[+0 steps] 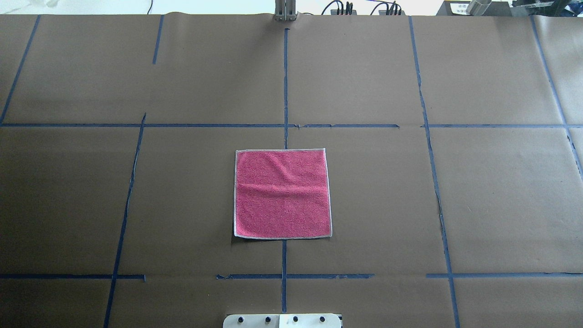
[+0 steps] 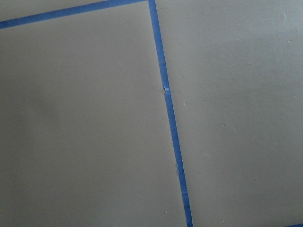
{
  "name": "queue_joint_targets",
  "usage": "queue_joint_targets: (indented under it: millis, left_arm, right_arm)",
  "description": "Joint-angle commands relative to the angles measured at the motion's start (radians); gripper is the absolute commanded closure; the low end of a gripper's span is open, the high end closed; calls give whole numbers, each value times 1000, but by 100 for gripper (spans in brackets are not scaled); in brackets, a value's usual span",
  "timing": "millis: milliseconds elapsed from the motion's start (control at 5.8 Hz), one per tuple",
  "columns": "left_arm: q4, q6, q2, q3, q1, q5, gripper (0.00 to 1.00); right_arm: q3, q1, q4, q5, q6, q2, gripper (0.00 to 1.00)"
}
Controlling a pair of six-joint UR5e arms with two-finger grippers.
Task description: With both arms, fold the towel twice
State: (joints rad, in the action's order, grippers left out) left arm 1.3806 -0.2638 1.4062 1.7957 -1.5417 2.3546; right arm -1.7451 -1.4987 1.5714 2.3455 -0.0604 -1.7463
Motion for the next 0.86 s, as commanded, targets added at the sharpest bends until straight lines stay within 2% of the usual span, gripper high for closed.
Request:
queue_joint_targets:
  millis: [0,345,690]
  left_arm:
    - [-2,6,5,40,17,0,0]
    - [-2,6,10,111,35,-9,0]
    - [84,9,177,100,40,-6,0]
  right_arm:
    - [-2,0,-2,-2,7,4,0]
    - [6,0,-167,-2,-7,2,0]
    - [-2,11,-322,-2,-10,31,0]
